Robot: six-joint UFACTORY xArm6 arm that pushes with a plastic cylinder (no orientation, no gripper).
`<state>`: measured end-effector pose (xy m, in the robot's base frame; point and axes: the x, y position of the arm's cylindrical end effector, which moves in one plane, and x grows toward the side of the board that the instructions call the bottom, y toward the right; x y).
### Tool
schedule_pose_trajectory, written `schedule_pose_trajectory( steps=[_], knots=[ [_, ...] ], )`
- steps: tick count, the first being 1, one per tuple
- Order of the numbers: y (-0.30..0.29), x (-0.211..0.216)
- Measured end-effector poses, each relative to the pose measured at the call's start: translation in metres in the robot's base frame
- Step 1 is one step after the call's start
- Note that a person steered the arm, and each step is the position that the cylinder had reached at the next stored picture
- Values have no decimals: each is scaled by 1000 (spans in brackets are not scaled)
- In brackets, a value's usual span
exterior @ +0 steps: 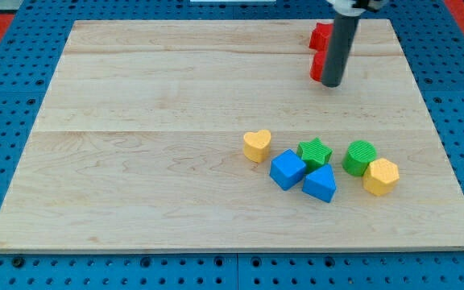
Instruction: Move yellow hexagon towards left nudging multiple blocks
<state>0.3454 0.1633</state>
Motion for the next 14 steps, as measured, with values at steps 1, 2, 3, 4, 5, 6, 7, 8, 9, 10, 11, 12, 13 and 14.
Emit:
schedule_pose_trajectory(
  steps=[1,2,3,4,5,6,7,8,9,10,11,12,13,14],
  knots=[
    [5,0],
    [5,2],
    [3,8],
    [15,33],
    [66,67],
    [71,91],
    [70,117],
    [70,158],
    [63,188],
    [30,189],
    [24,189],
    [25,185],
    [14,179],
    [1,174]
  ],
)
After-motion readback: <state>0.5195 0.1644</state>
